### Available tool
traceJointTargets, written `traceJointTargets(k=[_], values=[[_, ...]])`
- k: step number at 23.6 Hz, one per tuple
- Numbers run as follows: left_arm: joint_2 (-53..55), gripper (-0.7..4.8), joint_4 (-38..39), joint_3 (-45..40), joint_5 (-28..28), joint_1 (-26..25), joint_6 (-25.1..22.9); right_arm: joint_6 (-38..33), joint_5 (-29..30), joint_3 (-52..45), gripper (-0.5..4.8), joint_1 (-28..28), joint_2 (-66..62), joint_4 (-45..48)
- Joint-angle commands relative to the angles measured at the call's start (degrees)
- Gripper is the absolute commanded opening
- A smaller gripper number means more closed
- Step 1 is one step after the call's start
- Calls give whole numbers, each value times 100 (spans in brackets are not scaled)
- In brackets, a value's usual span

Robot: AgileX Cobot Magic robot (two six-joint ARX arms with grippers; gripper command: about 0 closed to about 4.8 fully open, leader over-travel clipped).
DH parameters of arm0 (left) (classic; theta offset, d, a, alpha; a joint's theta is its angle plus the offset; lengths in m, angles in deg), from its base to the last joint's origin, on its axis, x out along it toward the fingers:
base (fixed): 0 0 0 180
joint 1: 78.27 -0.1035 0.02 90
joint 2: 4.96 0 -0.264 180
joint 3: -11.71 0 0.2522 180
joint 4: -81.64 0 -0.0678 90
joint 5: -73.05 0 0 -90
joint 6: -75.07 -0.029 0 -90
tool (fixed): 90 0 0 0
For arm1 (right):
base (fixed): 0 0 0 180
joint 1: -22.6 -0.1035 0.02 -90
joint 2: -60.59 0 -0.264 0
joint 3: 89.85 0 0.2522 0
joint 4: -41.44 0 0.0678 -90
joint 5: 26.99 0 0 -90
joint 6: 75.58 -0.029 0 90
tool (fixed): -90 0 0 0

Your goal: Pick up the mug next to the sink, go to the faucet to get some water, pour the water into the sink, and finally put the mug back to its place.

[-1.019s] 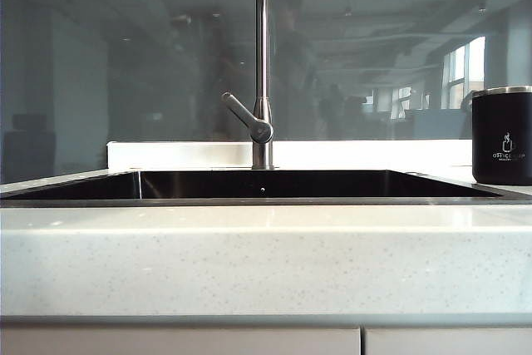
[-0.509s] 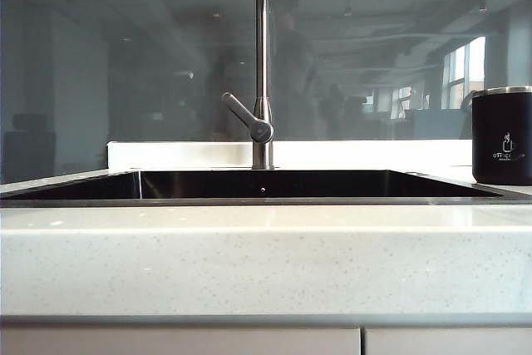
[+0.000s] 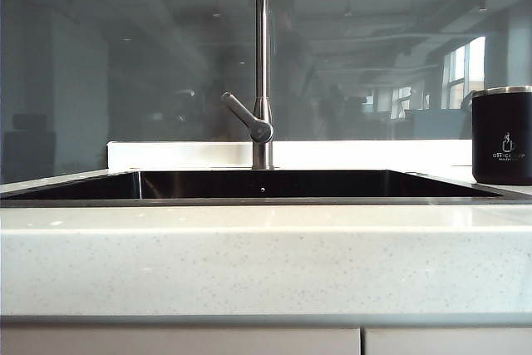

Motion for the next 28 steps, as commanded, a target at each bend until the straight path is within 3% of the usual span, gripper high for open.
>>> traceJointTargets(k=[1,5,12,28], values=[[-446,-6,-337,-448,474,-131,-249,9,9,-20,-5,0,13,83],[-566,-6,-590,-756,986,-181,-691,9,7,-20,-5,0,13,85],[-566,-6,-1248,-988,1005,-181,-1069,7,7,-20,-5,0,13,81],[-566,-6,-1228,-988,1003,-181,-1003,9,7,-20,-5,0,13,81]])
